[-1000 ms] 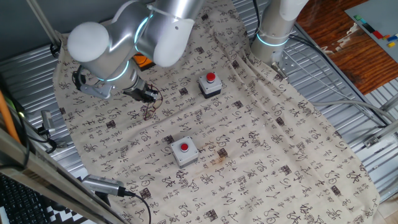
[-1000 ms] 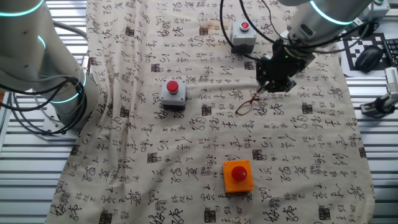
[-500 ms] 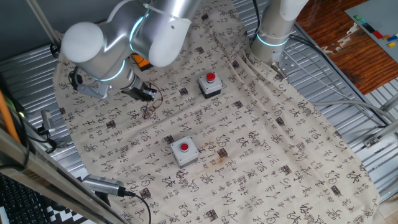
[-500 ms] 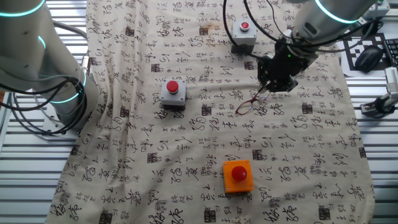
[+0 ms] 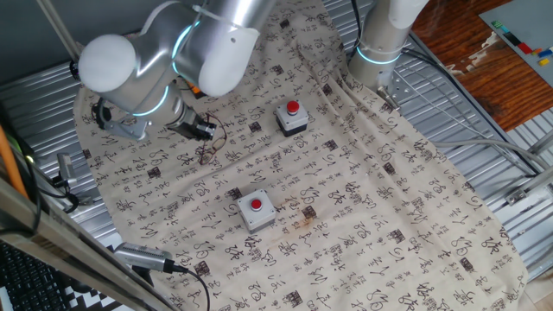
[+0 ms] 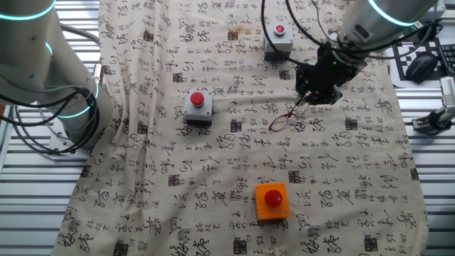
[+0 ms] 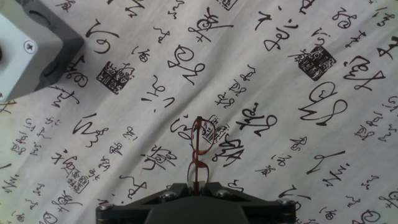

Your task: Unfold the leg of the glasses (with one hand)

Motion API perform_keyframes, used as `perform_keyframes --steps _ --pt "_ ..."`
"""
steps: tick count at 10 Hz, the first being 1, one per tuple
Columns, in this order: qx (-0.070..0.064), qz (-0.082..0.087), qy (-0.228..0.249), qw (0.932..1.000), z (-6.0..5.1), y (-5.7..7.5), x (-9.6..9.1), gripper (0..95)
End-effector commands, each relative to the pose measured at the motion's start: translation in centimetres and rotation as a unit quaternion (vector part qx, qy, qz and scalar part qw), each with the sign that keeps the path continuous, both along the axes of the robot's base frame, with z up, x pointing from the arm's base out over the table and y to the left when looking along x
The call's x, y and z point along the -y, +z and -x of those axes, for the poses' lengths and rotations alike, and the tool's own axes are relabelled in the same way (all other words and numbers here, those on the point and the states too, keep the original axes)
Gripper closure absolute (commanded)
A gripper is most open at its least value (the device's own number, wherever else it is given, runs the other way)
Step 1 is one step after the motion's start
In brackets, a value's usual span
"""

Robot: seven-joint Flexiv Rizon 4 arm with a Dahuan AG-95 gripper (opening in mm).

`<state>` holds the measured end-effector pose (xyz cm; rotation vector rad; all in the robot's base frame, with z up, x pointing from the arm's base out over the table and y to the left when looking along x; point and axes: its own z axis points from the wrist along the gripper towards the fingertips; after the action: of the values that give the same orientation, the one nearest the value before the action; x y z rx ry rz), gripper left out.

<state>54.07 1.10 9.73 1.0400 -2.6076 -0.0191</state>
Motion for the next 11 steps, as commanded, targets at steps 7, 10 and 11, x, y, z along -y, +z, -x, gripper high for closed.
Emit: perform_keyframes --steps 7,10,11 --pt "0.050 -0.015 -0.005 0.9986 0.18 0.08 0.02 38.0" --pt "0.069 -0.025 -0.007 0.9973 0.15 0.05 0.03 38.0" --pt "0.072 -0.025 -0.006 0.9971 0.07 -0.02 0.07 38.0"
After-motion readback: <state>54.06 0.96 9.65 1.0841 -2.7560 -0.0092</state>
